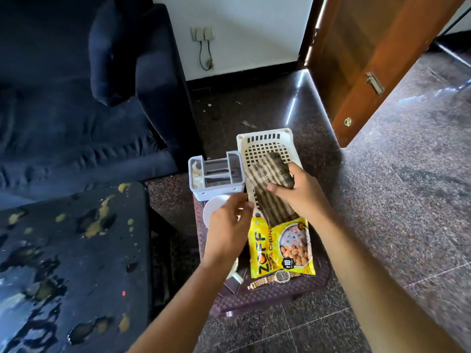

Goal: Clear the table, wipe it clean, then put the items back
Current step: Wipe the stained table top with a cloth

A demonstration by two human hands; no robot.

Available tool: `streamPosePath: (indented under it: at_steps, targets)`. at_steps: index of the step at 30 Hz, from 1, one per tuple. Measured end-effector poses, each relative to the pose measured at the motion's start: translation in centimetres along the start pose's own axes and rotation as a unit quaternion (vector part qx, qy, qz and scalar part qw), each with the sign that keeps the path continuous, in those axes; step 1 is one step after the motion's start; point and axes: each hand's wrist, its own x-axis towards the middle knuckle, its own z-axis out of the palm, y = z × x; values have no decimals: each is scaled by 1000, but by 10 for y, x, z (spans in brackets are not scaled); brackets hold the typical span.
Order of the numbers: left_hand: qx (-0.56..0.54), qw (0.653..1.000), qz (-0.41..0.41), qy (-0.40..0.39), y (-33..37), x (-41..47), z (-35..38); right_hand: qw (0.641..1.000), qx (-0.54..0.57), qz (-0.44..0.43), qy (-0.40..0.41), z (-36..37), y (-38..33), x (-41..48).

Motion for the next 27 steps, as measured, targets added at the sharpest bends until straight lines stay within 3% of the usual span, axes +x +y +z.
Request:
streamPosePath:
  at_steps: [3,7,9,11,13,15,17,21,27]
  targets:
    - [-67,998,-15,-2,-7,-11,-16,998,19,-11,53,7,-27,-17]
    - [-149,985,-75,-39,-14,-10,-40,994,106,12,26,22,-54,-17]
    - [-288,946,-130,-71,-14,-9,-56,985,173,16,3,37,-75,-25]
    - [-438,876,-171,-105,-18,-10,-86,977,209,27,-26,64,-101,-39]
    - [-511,827,-196,-128,-41,-10,-130,971,230,43,-47,109,-140,-58]
    - [-530,806,-235,-121,-51,-12,-146,970,232,63,-43,129,-151,-72]
    - [-515,809,-269,-86,-69,-17,-163,972,221,65,-35,154,-160,-84]
    - [-473,840,-261,-50,-129,-31,-233,976,196,67,-60,224,-210,-111]
    - [-357,886,-295,-30,-209,-33,-293,949,204,175,-166,315,-227,-124]
